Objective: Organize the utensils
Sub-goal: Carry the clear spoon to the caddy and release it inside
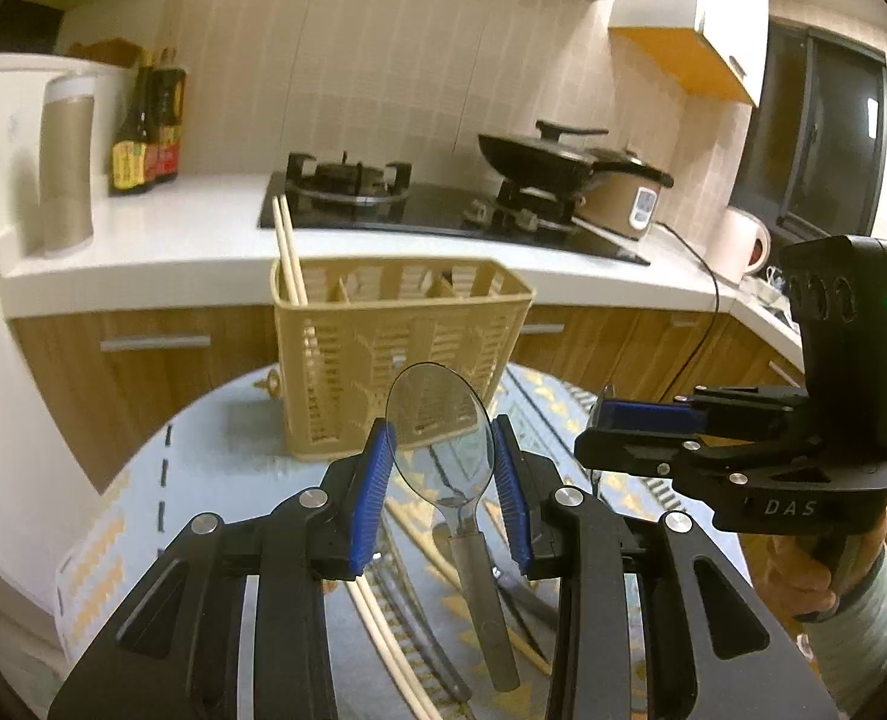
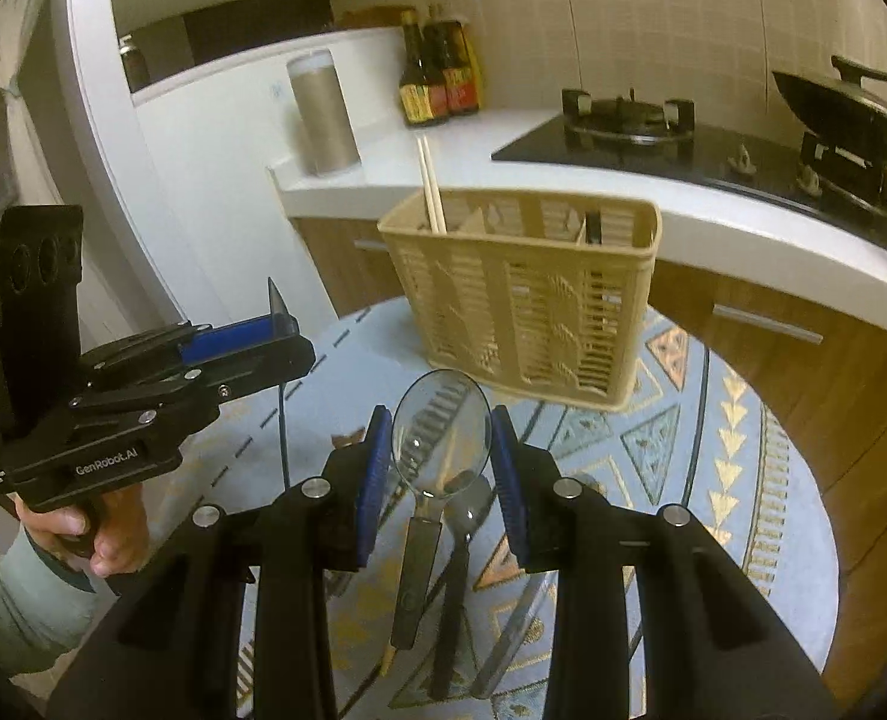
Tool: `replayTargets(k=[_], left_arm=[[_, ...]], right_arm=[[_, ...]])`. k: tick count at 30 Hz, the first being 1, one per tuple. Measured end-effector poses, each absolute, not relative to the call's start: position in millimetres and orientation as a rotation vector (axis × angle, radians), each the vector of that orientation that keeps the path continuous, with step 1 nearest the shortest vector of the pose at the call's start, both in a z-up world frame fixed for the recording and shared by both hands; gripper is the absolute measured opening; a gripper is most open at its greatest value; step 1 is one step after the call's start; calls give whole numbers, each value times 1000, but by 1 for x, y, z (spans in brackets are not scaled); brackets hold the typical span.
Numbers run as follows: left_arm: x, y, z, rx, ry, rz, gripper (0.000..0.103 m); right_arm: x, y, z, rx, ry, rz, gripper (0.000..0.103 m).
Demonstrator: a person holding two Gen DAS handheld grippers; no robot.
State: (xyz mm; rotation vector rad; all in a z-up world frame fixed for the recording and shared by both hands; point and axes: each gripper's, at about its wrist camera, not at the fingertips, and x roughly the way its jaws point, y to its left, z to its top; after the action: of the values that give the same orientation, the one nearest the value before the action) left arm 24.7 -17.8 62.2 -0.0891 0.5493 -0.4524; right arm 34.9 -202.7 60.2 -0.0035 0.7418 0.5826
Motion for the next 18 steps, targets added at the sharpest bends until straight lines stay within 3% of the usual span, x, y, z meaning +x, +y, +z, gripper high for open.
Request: replayTargets(k=[18], left_arm=[[19, -4, 124, -95, 411, -438, 32]], right_arm=[[22, -197, 122, -19, 604, 561, 30]])
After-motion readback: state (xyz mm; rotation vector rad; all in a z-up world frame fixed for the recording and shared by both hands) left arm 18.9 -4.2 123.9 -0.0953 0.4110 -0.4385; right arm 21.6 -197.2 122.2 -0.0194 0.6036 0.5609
